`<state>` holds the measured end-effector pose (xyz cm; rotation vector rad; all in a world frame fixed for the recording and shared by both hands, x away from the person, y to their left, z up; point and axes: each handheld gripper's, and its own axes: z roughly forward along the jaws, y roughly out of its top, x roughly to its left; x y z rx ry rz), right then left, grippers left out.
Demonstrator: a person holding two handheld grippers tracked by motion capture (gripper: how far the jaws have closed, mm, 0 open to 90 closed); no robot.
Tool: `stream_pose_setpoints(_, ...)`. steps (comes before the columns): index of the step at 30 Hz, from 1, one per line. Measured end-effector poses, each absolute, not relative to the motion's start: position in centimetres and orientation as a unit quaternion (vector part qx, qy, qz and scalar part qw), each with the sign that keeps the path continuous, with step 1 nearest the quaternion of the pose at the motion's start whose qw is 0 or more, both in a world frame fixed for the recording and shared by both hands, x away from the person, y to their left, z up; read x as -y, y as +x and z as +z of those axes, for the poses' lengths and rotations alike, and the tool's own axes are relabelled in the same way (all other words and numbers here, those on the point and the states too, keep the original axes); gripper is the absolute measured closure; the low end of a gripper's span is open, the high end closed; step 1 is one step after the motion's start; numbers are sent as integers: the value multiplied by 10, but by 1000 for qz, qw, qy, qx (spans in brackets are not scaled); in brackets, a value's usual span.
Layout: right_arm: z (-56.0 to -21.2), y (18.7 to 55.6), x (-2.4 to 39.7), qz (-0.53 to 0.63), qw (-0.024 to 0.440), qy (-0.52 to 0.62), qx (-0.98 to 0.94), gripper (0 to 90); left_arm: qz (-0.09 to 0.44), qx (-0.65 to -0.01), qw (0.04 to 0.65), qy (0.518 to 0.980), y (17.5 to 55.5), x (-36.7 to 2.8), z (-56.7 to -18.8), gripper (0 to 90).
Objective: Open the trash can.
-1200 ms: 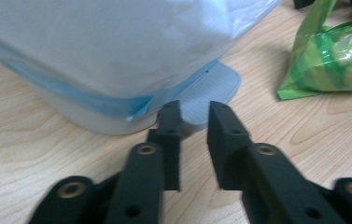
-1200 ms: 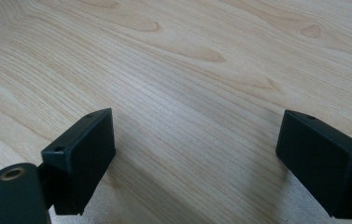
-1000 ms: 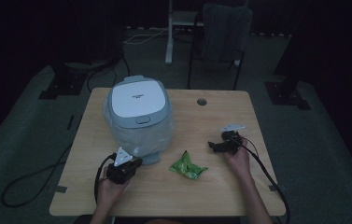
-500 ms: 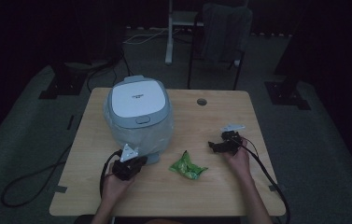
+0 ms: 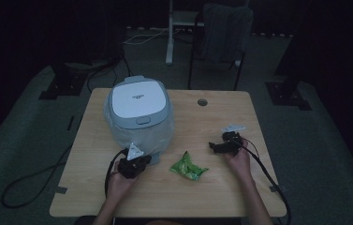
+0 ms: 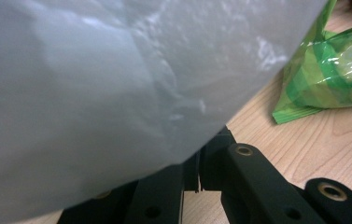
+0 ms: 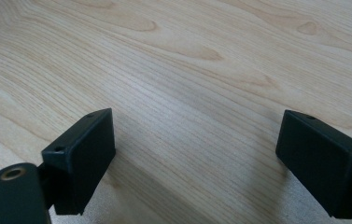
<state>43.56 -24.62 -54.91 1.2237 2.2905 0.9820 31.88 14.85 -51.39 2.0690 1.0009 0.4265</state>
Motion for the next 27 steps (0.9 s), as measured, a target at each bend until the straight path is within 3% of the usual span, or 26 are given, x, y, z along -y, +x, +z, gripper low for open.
stream_pose_setpoints(27,-549,435,246,346,183,437,-810,108,187,-373,390,821,318,-145,-524,891)
